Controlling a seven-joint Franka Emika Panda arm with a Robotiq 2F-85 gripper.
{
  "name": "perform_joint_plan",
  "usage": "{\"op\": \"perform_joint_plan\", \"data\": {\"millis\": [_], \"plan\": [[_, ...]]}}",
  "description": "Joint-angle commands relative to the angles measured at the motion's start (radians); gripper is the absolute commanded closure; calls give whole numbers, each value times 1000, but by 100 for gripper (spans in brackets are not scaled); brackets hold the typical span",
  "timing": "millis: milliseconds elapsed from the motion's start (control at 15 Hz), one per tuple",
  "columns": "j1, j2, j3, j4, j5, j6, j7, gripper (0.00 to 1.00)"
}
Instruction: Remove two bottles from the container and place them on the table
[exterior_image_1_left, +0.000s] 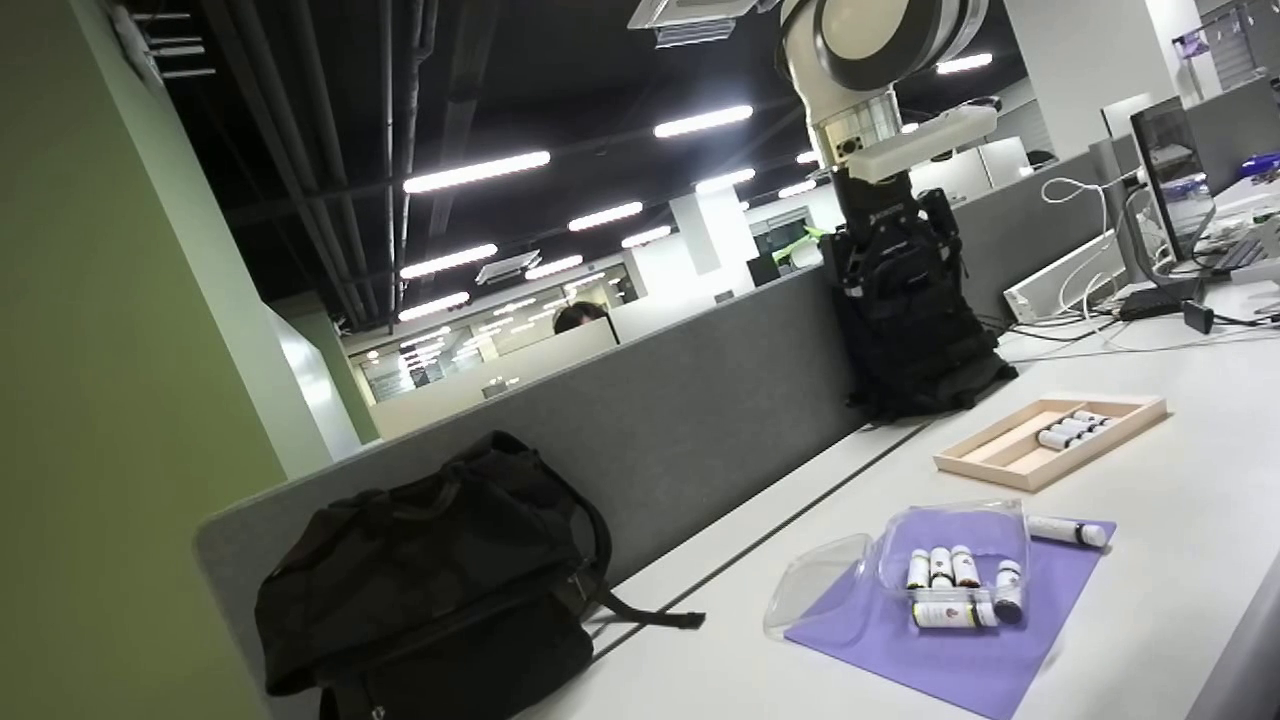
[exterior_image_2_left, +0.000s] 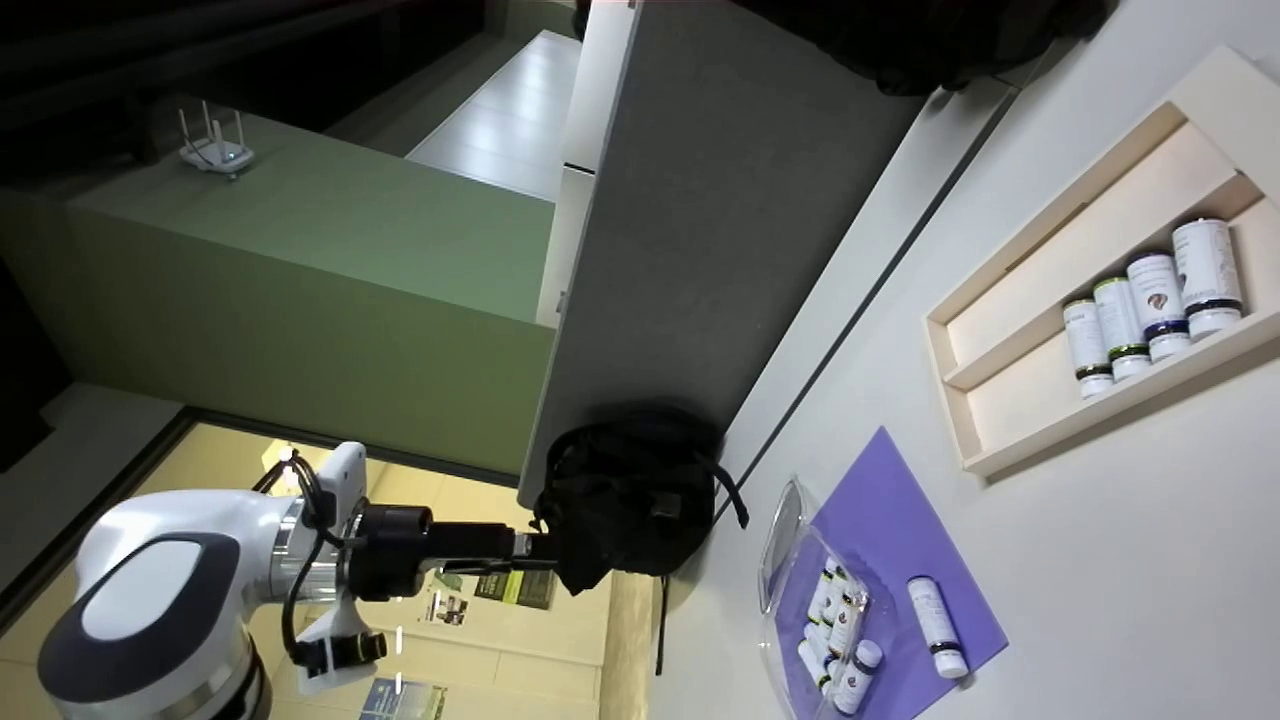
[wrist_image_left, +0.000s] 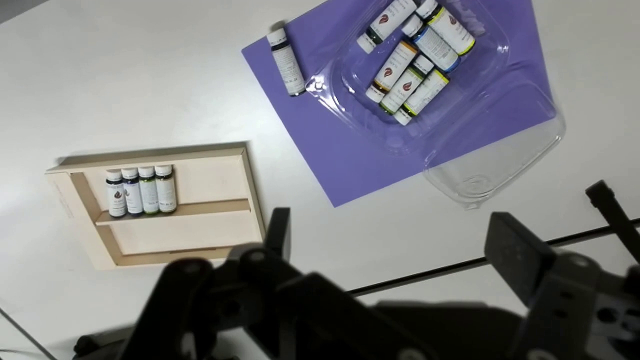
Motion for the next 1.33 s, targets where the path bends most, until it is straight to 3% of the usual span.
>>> {"op": "perform_joint_plan", "data": {"millis": [0, 333, 533, 933, 1267], "plan": [[-2, 108, 3, 9, 30, 108, 159, 0], [26, 323, -5, 13, 60, 305, 380, 0], [68, 467, -41, 14, 47, 356, 463, 0], [155, 697, -131, 64, 123, 408, 457, 0], [196, 749, -144, 82, 201, 486, 427, 0]]}}
